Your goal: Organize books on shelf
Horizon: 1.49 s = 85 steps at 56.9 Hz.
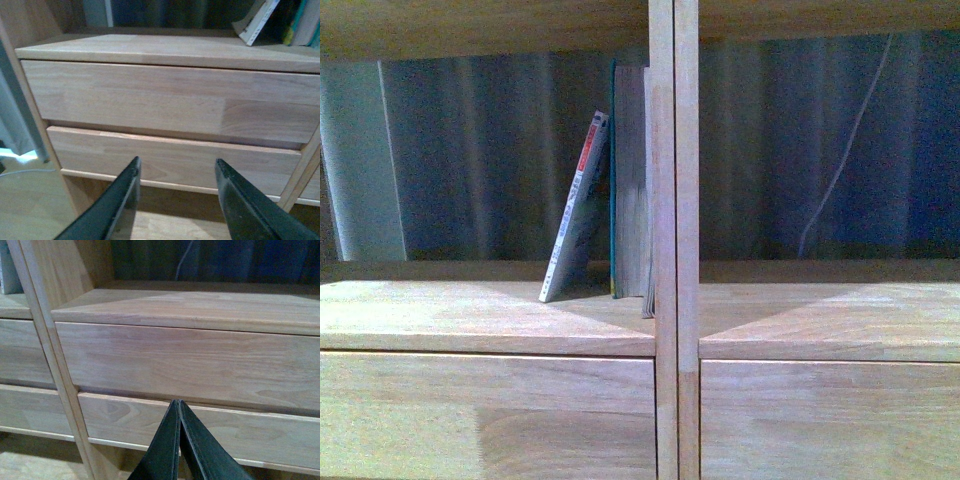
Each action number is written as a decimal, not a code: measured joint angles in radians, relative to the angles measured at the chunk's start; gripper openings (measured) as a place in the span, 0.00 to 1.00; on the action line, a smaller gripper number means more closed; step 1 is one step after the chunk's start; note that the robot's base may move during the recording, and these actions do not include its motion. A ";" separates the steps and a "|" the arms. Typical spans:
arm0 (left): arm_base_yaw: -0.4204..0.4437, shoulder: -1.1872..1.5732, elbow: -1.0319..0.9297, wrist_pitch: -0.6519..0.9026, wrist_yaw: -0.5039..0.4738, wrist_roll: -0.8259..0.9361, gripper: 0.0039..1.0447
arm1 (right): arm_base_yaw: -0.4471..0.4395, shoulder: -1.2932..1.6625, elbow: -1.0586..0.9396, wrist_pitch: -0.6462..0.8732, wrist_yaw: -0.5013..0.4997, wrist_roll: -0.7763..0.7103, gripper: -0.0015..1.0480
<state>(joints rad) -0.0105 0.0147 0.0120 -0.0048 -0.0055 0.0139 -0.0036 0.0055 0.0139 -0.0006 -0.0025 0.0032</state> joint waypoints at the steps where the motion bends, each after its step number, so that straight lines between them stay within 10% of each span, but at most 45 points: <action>1: 0.001 0.000 0.000 0.001 0.000 -0.001 0.42 | 0.000 0.000 0.000 0.000 -0.001 0.000 0.03; 15: 0.005 -0.008 0.000 0.002 0.005 -0.008 0.02 | 0.000 0.000 0.000 0.000 0.001 0.000 0.03; 27: 0.005 -0.008 0.000 0.002 0.005 -0.009 0.02 | 0.000 0.000 0.000 0.000 0.001 0.000 0.03; 60: 0.005 -0.008 0.000 0.002 0.005 -0.010 0.94 | 0.000 0.000 0.000 0.000 0.001 0.000 0.89; 85: 0.005 -0.008 0.000 0.002 0.005 -0.011 0.93 | 0.000 0.000 0.000 0.000 0.002 0.000 0.93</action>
<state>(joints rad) -0.0059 0.0063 0.0124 -0.0025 -0.0006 0.0029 -0.0036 0.0055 0.0139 -0.0006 -0.0010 0.0029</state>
